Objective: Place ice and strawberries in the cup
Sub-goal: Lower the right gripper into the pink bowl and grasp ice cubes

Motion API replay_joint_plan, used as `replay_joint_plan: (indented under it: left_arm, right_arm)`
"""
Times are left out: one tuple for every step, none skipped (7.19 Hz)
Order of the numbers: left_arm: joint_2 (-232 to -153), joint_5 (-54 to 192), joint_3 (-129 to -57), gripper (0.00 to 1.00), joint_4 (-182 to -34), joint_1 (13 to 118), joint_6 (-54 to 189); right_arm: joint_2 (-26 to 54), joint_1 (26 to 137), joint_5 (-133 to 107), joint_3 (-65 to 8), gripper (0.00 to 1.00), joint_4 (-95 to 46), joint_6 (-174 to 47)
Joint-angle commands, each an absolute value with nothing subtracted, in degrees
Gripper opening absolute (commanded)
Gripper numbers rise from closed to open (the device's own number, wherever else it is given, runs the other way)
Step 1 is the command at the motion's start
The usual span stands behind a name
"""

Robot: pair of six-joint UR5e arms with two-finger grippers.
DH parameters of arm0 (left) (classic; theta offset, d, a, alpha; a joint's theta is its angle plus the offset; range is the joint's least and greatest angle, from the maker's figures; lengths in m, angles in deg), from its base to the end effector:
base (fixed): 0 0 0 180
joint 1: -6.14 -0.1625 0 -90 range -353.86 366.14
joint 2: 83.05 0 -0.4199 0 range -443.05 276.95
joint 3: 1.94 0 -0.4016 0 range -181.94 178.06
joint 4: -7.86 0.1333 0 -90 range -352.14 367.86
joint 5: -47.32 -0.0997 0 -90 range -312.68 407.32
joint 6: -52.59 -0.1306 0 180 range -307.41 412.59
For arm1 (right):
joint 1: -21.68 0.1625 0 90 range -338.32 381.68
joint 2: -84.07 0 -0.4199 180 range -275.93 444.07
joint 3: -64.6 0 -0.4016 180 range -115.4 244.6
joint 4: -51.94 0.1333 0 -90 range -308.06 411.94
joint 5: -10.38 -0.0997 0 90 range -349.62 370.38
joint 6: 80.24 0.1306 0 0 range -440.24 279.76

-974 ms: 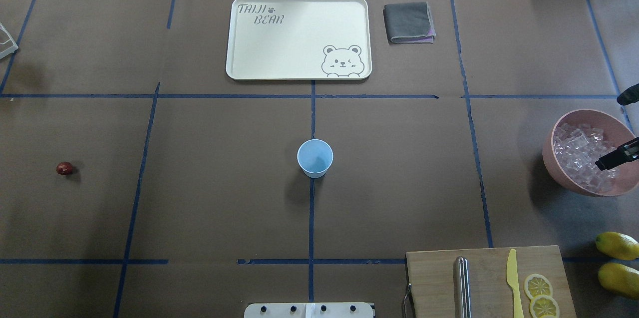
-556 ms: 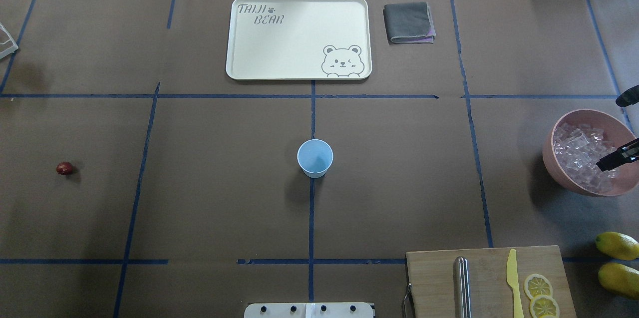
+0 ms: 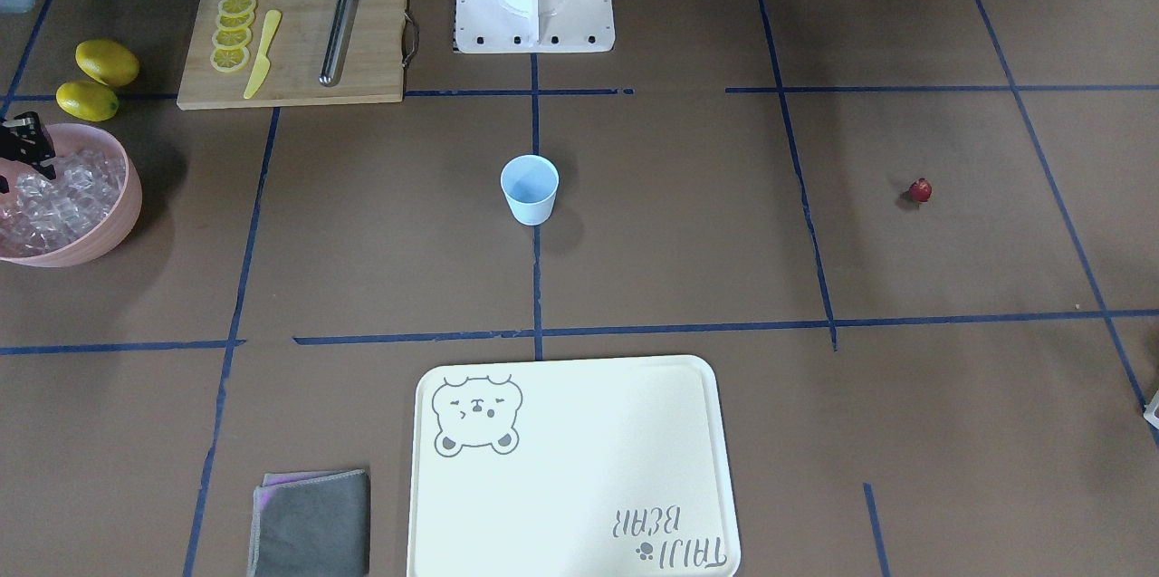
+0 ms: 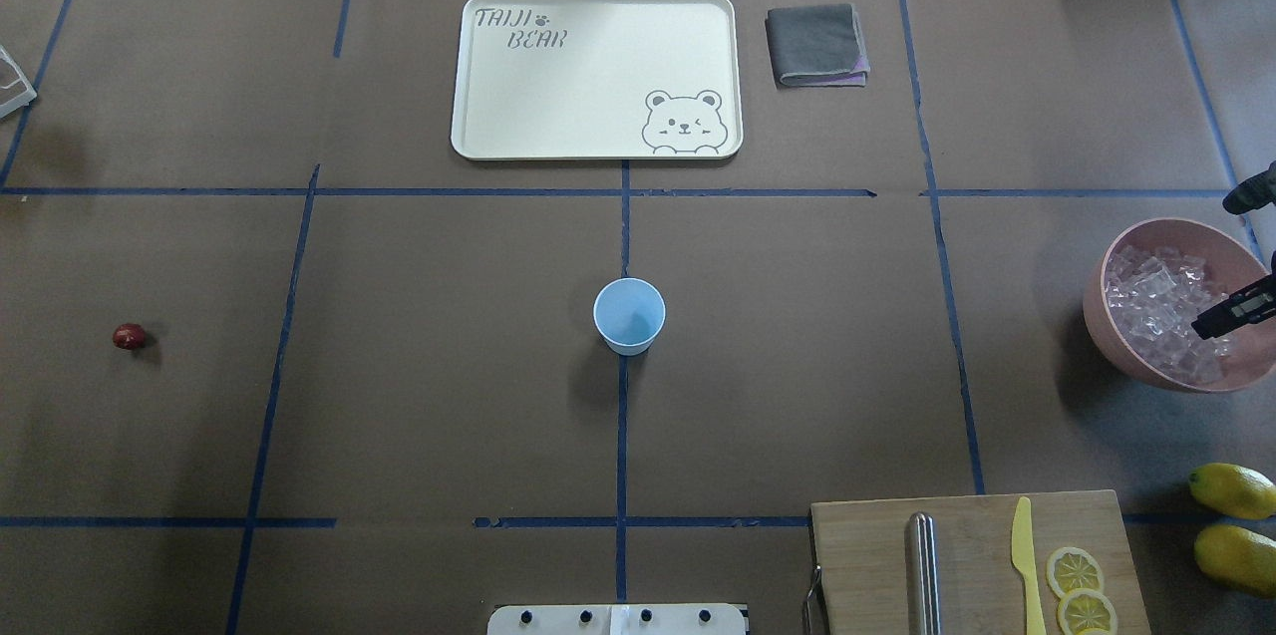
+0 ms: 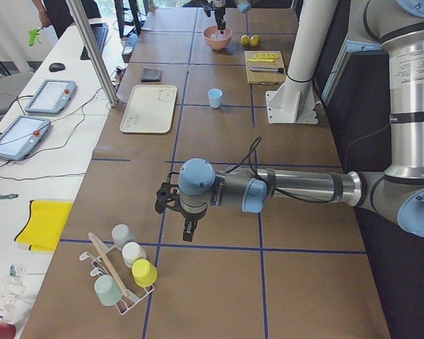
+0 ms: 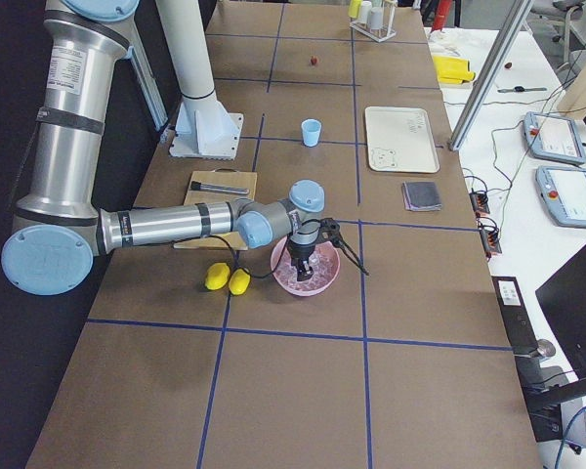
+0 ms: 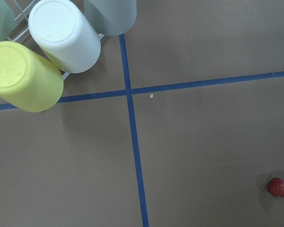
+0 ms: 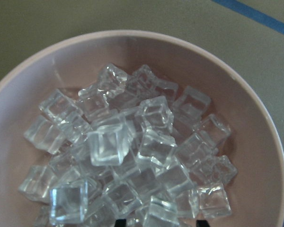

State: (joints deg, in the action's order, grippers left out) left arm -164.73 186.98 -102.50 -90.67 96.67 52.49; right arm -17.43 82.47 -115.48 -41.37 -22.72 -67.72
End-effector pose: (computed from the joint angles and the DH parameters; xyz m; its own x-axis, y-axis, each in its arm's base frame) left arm -0.0380 -0.4539 0.6267 0.6486 0.1382 -0.7485 0.0080 0.9821 0.1882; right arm -0.1682 -0.4173 0.6085 0.6955 -0.3773 0.6115 0.3159 0.9250 0.2114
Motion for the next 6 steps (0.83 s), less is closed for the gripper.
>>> replay_joint_plan:
  left_arm:
    - [-164.78, 186.98, -102.58, 1.00, -90.67, 96.67, 52.50]
    - [-164.70, 186.98, -102.58, 1.00, -90.67, 96.67, 52.50]
    - [-164.70, 186.98, -102.67, 1.00, -90.67, 96.67, 52.50]
    - [-164.70, 186.98, -102.67, 1.00, -90.67, 96.67, 52.50]
    - [-164.70, 186.98, -102.75, 1.00, -90.67, 96.67, 52.50]
    - [-164.70, 186.98, -102.75, 1.00, -90.58, 96.67, 52.67]
  right_arm:
    - [-16.74, 82.41, -115.39, -40.96, 0.55, -22.76, -67.76]
    - [-16.74, 82.41, -115.39, -40.96, 0.55, -22.68, -67.76]
    - [-16.57, 82.41, -115.39, -40.96, 0.55, -22.67, -67.76]
    - [-16.57, 82.41, -115.39, -40.96, 0.54, -22.67, -67.84]
    - [-16.65, 82.41, -115.48, -40.96, 0.44, -22.67, -67.85]
    - [-16.57, 82.41, -115.48, -40.96, 0.29, -22.76, -67.76]
